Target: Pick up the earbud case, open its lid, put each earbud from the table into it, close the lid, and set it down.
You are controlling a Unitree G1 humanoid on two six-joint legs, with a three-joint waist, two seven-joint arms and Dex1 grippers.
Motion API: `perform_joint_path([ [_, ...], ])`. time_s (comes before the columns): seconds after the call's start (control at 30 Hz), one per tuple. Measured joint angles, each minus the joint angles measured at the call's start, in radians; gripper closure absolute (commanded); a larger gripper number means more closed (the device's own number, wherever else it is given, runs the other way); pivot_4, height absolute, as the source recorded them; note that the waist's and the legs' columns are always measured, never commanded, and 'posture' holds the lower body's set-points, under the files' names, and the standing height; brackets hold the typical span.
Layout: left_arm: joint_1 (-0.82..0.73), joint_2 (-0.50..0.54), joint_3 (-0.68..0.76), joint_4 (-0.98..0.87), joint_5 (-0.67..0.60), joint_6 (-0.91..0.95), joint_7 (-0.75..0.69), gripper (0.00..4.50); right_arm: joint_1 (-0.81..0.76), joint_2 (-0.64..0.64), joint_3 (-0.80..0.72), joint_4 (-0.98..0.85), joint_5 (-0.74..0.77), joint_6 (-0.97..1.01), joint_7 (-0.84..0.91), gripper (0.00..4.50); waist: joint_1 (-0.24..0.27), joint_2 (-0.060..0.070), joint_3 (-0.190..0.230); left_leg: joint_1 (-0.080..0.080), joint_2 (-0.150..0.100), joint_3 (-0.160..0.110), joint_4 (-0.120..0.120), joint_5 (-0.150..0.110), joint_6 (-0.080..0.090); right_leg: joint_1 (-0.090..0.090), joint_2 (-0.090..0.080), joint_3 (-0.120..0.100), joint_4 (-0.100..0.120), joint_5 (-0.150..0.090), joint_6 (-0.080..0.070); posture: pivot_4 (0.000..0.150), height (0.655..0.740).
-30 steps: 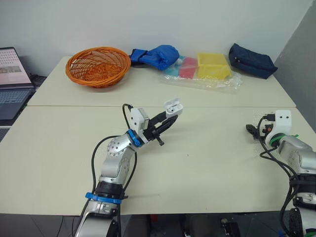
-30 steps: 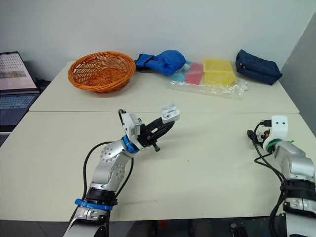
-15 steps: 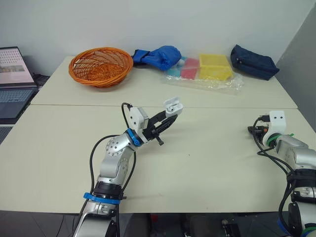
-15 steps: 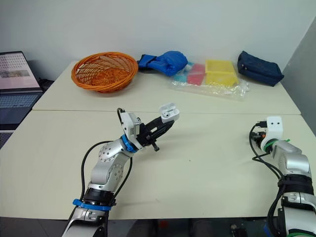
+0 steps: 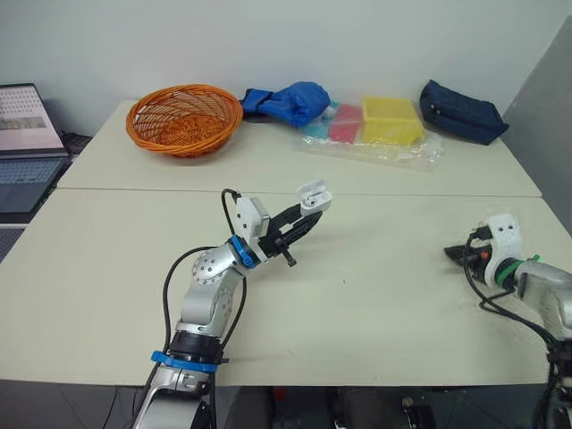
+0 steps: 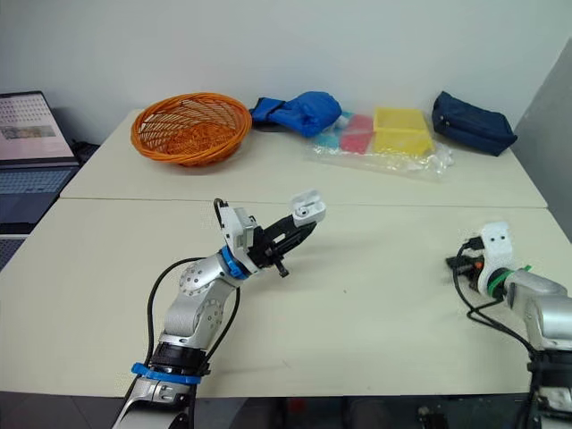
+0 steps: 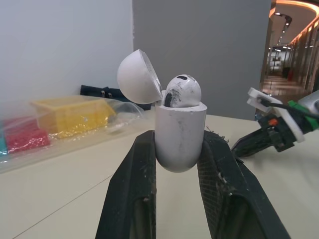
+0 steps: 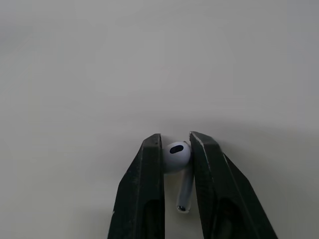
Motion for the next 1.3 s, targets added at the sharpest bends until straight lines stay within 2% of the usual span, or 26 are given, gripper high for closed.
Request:
perform_joint_path([
  [0.07, 0.009, 0.004, 0.001, -0.001, -0.001, -0.003, -0.002, 3.72, 0.146, -0.196, 0.02, -0.14, -0.008, -0.02, 0.154, 4.08, 0.005, 0.004, 0.0, 0.001, -0.001, 0.0, 0.0, 0.0, 0.0, 0.0, -0.002, -0.001, -0.001, 0.0, 0.001, 0.15, 0.74],
  [0.17, 0.02, 0.002, 0.005, 0.001, -0.001, -0.007, -0.001, 3.72, 0.371, -0.415, -0.011, -0.202, -0.077, -0.15, 0.345, 4.08, 0.002, 0.001, 0.0, 0.001, -0.001, 0.0, 0.001, 0.0, 0.0, 0.002, -0.001, -0.001, -0.001, 0.0, 0.001, 0.15, 0.74],
  [0.23, 0.023, 0.0, 0.0, 0.001, -0.001, -0.011, -0.001, 3.72, 0.493, -0.499, -0.031, -0.167, -0.143, -0.274, 0.44, 4.08, -0.001, 0.0, 0.0, 0.002, -0.001, 0.0, 0.003, 0.0, 0.0, 0.002, -0.001, -0.001, 0.0, 0.0, 0.001, 0.15, 0.74],
  [0.3, 0.023, -0.003, -0.001, 0.0, -0.001, -0.013, 0.001, 3.72, 0.544, -0.543, -0.051, -0.097, -0.208, -0.378, 0.496, 4.08, -0.009, 0.0, 0.0, 0.002, 0.0, 0.001, 0.005, 0.0, 0.0, 0.002, -0.001, 0.0, 0.0, 0.0, 0.0, 0.15, 0.74],
  [0.4, 0.026, -0.015, -0.003, 0.0, -0.001, -0.016, 0.002, 3.72, 0.519, -0.549, -0.044, -0.036, -0.265, -0.478, 0.501, 4.08, -0.012, 0.0, 0.0, 0.002, 0.0, 0.001, 0.008, 0.0, 0.0, 0.002, 0.0, 0.001, 0.001, 0.001, -0.001, 0.15, 0.74],
  [0.57, 0.046, -0.02, -0.018, -0.004, 0.002, -0.017, 0.006, 3.72, 0.315, -0.492, 0.093, 0.075, -0.359, -0.57, 0.464, 4.08, -0.01, 0.0, 0.0, 0.002, -0.001, 0.001, 0.01, 0.0, 0.0, 0.003, 0.0, 0.002, 0.001, 0.001, -0.002, 0.15, 0.74],
  [0.67, 0.054, -0.015, -0.019, -0.013, 0.001, -0.017, 0.011, 3.72, 0.249, -0.48, 0.14, 0.122, -0.385, -0.598, 0.468, 4.08, -0.005, 0.0, 0.0, 0.002, -0.001, 0.001, 0.009, 0.0, 0.0, 0.003, 0.0, 0.002, 0.001, 0.004, 0.002, 0.15, 0.74],
  [1.07, 0.088, 0.005, -0.021, -0.093, -0.002, 0.028, 0.033, 3.72, 0.178, -0.446, 0.164, 0.202, -0.402, -0.627, 0.509, 4.08, -0.005, 0.0, 0.0, 0.004, 0.0, 0.001, 0.01, 0.0, 0.0, 0.005, 0.0, 0.001, 0.001, 0.004, 0.002, 0.15, 0.74],
  [1.13, 0.088, 0.007, -0.021, -0.102, -0.002, 0.035, 0.036, 3.72, 0.172, -0.436, 0.162, 0.211, -0.403, -0.627, 0.512, 3.33, -0.005, -0.002, -0.001, 0.004, 0.0, 0.001, 0.01, 0.0, 0.0, 0.005, 0.0, 0.001, 0.001, 0.004, 0.002, 0.15, 0.74],
  [1.2, 0.088, 0.008, -0.021, -0.109, -0.003, 0.047, 0.042, 3.72, 0.163, -0.423, 0.156, 0.218, -0.402, -0.617, 0.507, 2.79, -0.006, -0.003, -0.002, 0.004, 0.0, 0.001, 0.01, 0.0, 0.0, 0.006, 0.0, 0.001, 0.001, 0.004, 0.002, 0.15, 0.74],
  [1.3, 0.088, 0.009, -0.021, -0.113, -0.005, 0.054, 0.045, 3.72, 0.164, -0.422, 0.151, 0.222, -0.402, -0.616, 0.506, 2.79, -0.005, -0.004, -0.002, 0.004, 0.0, 0.0, 0.01, 0.0, 0.0, 0.006, 0.0, 0.001, 0.001, 0.004, 0.002, 0.15, 0.74],
])
